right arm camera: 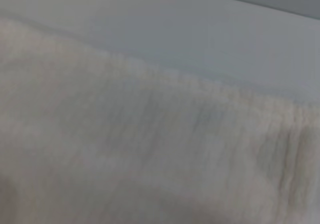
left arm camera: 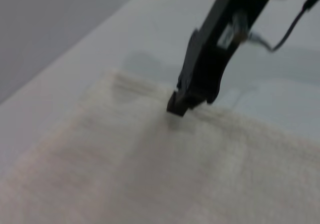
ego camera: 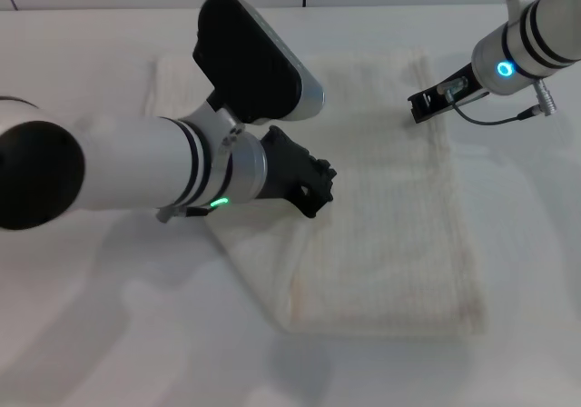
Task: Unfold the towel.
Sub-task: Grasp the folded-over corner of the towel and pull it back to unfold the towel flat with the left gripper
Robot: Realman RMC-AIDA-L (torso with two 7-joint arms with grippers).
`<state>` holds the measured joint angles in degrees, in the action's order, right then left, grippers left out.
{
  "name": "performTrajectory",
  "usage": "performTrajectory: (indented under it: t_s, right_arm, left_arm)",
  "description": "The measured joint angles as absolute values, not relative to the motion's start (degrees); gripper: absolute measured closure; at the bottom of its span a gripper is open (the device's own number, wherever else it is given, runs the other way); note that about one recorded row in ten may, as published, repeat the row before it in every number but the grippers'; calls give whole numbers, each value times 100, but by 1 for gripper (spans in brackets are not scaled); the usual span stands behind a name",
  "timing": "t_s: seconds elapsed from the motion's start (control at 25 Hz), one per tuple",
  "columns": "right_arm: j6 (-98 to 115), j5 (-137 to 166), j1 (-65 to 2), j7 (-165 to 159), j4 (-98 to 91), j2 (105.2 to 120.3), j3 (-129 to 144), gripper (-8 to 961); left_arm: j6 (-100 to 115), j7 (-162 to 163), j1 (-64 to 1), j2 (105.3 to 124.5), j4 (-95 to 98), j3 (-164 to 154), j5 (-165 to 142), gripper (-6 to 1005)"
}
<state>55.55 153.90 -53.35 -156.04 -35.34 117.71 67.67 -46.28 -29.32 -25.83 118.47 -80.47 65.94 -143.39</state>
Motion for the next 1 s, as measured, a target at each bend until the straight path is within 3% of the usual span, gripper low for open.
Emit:
performTrajectory:
  t_s: [1.0]
  right_arm:
    - [5510,15407,-5291,-15574,-3479,11815,6785,890]
  left_arm:
    - [-5852,-1451,-1404,11830,-10349,6819,-16088,952]
